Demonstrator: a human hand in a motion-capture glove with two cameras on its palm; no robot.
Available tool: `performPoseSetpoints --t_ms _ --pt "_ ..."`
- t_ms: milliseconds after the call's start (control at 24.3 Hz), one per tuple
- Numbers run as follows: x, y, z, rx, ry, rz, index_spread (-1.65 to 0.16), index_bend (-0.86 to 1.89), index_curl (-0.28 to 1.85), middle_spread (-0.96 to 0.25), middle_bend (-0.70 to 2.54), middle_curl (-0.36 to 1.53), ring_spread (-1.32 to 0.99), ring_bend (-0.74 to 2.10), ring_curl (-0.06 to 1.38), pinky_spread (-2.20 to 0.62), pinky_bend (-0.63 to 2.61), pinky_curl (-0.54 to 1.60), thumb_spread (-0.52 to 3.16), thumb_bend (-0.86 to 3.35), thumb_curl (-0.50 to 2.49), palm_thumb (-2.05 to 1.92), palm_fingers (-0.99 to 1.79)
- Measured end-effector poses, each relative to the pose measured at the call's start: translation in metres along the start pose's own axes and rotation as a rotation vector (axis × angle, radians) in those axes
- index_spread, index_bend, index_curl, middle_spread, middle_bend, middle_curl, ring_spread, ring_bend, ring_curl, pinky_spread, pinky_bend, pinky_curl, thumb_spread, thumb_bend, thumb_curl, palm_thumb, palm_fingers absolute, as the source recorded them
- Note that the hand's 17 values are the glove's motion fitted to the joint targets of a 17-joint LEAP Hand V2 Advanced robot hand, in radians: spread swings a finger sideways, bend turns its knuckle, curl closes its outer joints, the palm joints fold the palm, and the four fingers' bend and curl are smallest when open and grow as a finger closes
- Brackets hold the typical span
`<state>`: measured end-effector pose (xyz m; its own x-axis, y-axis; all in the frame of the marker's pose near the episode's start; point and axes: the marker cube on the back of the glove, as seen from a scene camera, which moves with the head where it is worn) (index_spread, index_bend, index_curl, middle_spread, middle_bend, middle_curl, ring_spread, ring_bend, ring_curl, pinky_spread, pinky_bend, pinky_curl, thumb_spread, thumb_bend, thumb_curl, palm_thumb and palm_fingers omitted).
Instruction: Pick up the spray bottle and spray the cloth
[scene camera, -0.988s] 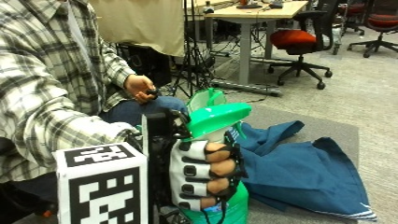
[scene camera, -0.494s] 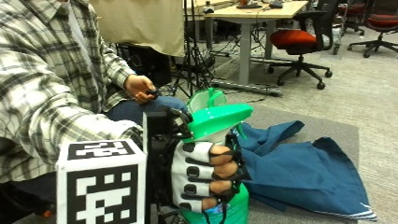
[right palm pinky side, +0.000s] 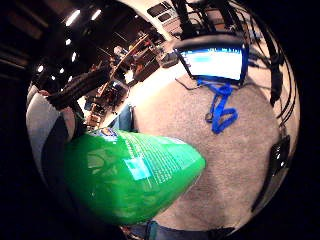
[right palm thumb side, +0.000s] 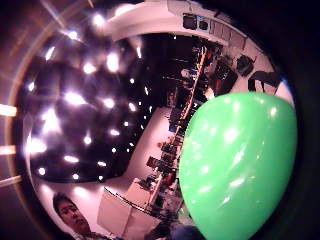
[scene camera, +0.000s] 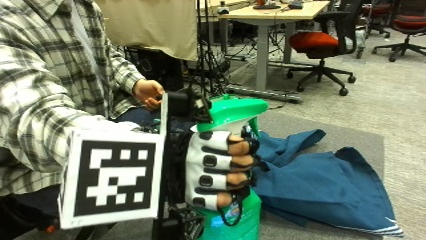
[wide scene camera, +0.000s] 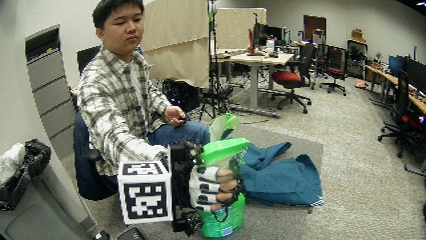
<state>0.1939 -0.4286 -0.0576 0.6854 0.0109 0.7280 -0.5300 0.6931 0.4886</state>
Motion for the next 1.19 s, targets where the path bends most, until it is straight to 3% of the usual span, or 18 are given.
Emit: performPoseSetpoints --t_ms 371,1194 --pt "-0.049 0.001 -0.005 -0.086 0.118 -0.162 -0.26 0.43 0.52 -0.16 0.55 0.52 -0.22 0.55 0.47 -0.14 0.39 0.35 0.07 -0.03 0.73 1.06 1.32" --pt "-0.134 0.07 0.042 -0.44 0.483 -0.51 -0.26 0.43 0.54 -0.16 0.56 0.52 -0.22 0.56 0.48 -0.15 0.38 0.37 0.03 -0.03 0.75 1.05 1.32"
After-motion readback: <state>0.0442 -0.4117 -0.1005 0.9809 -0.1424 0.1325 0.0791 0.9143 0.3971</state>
